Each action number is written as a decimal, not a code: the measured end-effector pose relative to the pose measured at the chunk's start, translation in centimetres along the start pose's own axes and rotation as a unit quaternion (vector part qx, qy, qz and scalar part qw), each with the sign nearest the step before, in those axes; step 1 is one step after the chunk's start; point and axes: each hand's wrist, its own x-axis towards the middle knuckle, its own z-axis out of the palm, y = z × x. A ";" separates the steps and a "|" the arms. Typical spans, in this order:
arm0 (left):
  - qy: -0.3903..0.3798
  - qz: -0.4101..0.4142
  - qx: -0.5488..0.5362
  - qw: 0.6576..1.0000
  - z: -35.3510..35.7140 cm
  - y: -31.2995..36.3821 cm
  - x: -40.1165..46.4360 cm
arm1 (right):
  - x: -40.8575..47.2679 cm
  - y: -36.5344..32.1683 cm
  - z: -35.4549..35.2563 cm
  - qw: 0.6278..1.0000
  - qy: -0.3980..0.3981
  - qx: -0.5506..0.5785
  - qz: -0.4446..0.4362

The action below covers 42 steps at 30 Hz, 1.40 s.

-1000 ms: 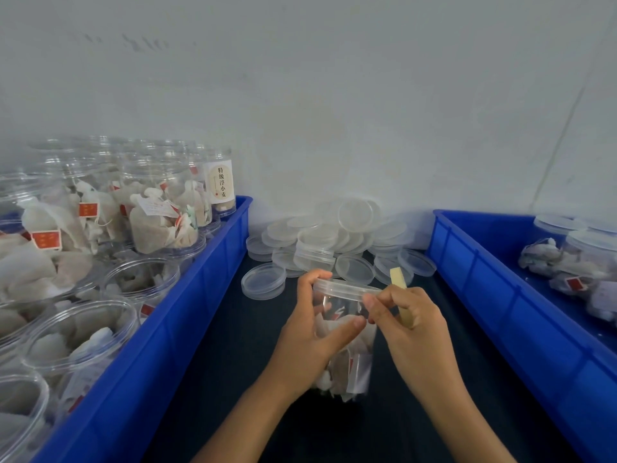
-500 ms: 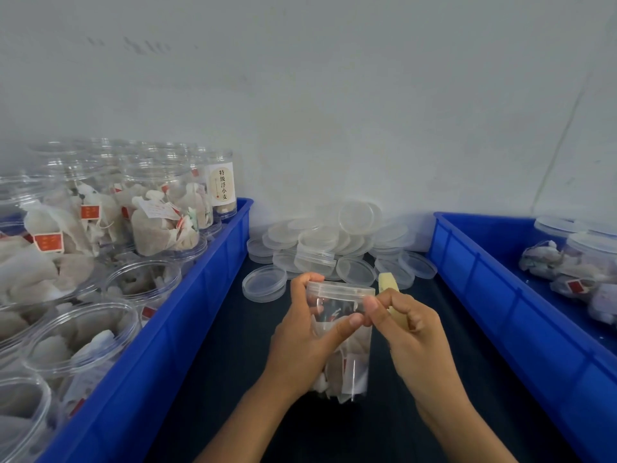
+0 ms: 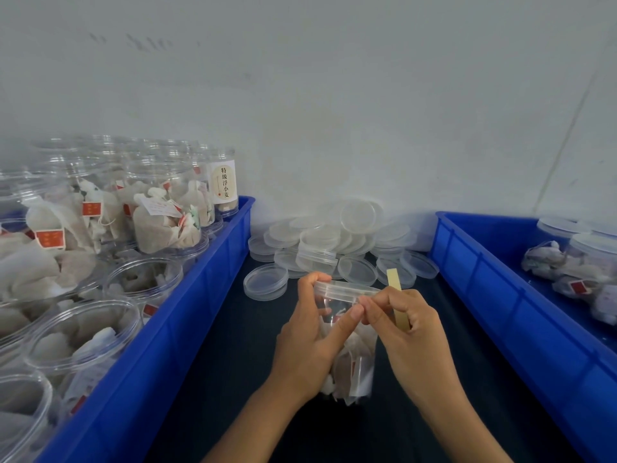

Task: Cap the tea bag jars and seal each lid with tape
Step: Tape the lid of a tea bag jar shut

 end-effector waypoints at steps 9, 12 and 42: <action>0.002 -0.008 0.001 1.000 0.0 -0.4 0.0 | 0.3 0.1 -0.5 0.999 -0.023 -0.022 -0.018; 0.001 -0.003 0.005 1.000 0.0 -0.3 -0.1 | 0.3 0.2 -0.2 1.000 -0.010 -0.022 -0.016; 0.101 0.032 0.088 0.991 0.5 -1.5 0.8 | 0.9 1.3 -0.4 0.913 0.010 -0.403 -0.066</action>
